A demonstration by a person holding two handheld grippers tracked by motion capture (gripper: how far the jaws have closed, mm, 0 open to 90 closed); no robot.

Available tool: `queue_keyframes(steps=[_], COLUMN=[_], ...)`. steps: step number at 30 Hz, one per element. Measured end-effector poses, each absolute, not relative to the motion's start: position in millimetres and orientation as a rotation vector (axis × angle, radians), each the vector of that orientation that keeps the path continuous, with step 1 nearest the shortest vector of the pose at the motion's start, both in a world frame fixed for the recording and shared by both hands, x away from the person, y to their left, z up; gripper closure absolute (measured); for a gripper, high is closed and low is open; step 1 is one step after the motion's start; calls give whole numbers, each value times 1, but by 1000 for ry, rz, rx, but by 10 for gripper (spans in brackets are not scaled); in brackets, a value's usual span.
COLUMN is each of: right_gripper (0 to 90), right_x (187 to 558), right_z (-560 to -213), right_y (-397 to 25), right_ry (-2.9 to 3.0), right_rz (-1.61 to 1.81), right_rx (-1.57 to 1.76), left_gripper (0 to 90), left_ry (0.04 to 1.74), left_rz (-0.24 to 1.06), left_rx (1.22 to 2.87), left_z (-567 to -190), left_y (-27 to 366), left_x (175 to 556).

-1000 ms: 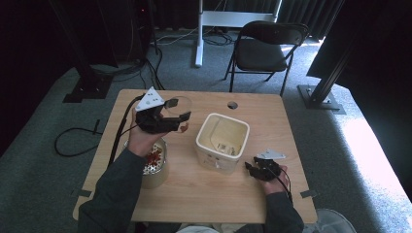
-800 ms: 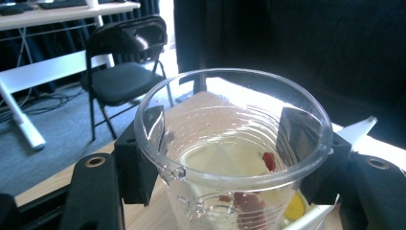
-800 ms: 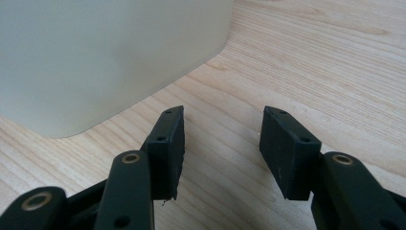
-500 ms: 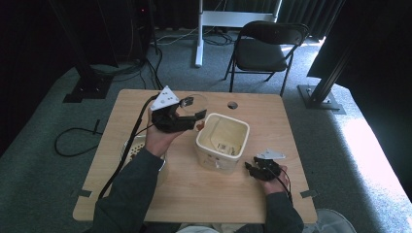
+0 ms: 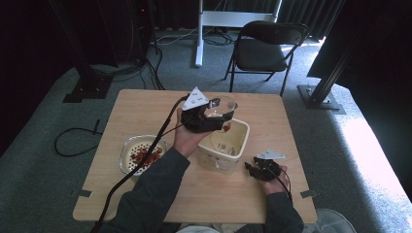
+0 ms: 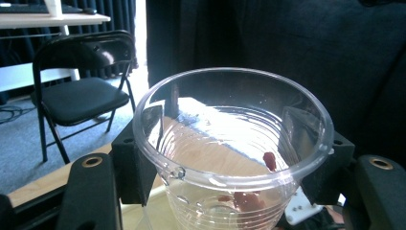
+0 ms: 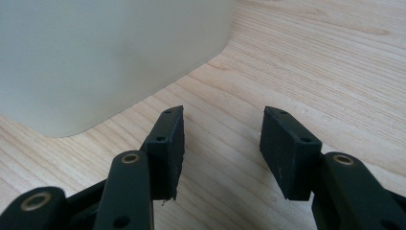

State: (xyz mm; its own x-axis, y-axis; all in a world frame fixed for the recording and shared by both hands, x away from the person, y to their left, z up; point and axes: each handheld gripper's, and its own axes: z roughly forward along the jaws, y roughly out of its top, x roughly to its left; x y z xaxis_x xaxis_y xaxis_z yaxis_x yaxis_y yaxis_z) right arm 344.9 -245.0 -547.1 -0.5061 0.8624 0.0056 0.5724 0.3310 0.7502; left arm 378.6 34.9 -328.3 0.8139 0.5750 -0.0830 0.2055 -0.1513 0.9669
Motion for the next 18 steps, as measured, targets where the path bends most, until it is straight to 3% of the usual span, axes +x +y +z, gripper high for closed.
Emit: queue_keyframes(steps=[18], right_gripper=[501], right_x=[345], right_z=[-547], right_y=[-245], right_ry=[2208], right_rz=[999], right_rx=[1263], left_gripper=[305], left_ry=[641], left_rz=[279], left_rx=[1750], left_z=[-359], left_y=[9], left_x=[398])
